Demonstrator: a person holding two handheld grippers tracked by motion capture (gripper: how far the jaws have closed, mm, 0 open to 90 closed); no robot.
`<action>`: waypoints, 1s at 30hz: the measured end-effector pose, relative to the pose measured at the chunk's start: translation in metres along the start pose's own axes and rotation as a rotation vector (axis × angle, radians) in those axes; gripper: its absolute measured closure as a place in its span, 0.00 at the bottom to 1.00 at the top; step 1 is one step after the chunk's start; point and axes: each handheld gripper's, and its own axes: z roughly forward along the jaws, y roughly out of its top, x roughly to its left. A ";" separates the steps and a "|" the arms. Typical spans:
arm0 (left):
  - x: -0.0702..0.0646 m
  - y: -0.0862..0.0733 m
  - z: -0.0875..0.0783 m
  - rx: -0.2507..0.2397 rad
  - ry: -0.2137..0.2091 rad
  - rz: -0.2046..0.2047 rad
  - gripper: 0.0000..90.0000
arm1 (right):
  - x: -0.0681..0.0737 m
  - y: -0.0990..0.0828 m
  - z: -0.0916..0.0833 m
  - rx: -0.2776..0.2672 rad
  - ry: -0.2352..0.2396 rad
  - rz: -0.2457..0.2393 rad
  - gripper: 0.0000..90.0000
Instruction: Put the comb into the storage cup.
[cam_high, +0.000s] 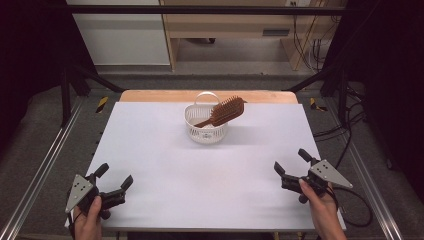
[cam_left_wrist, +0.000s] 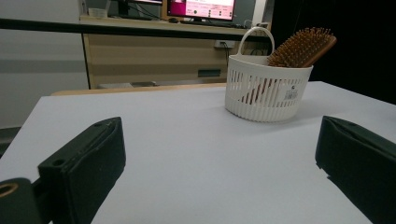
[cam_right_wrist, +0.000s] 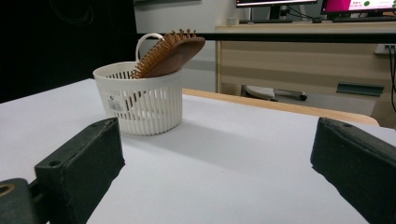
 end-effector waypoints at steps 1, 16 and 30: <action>0.000 0.000 0.000 0.001 -0.001 0.002 0.02 | 0.001 -0.001 0.000 0.000 0.003 0.000 0.03; -0.004 0.000 0.001 -0.001 -0.022 0.016 0.02 | 0.012 -0.011 0.003 0.013 0.062 -0.004 0.03; -0.007 0.001 0.003 -0.001 -0.037 0.024 0.02 | 0.023 -0.017 0.011 0.012 0.094 -0.031 0.03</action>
